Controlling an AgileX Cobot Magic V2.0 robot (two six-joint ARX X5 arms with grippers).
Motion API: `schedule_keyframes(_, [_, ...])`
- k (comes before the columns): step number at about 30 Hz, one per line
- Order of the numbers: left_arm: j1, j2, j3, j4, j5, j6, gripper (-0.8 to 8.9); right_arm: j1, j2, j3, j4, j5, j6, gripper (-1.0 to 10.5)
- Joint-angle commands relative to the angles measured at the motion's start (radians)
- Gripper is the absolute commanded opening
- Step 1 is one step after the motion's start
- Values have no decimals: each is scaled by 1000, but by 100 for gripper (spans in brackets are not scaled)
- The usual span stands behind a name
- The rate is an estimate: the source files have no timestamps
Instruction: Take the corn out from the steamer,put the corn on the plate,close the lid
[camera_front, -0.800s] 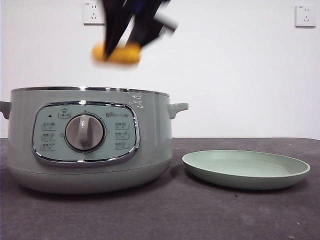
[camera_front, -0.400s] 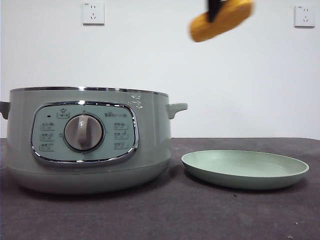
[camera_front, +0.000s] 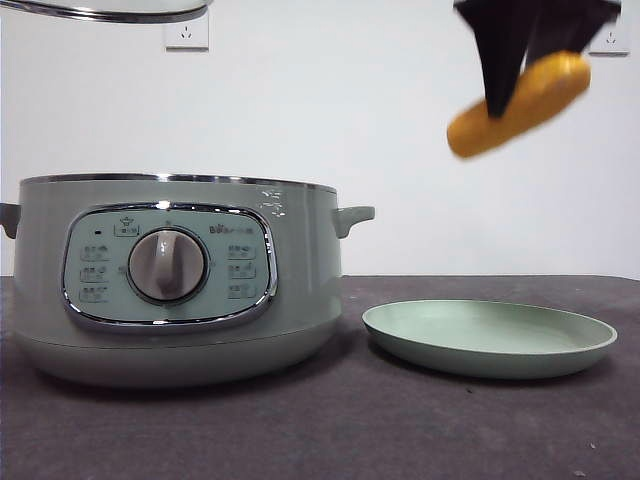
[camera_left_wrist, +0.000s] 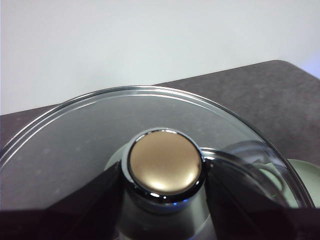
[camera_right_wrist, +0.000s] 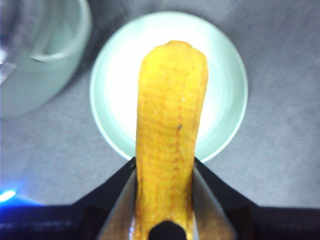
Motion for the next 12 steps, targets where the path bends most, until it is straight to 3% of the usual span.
schedule_keyframes(1, [-1,-2,10,69,29,-14,-9,-3,11,-106,98,0,9,-12])
schedule_keyframes(12, [-1,5,10,71,45,-30,-9,-3,11,-475,602,0,37,-12])
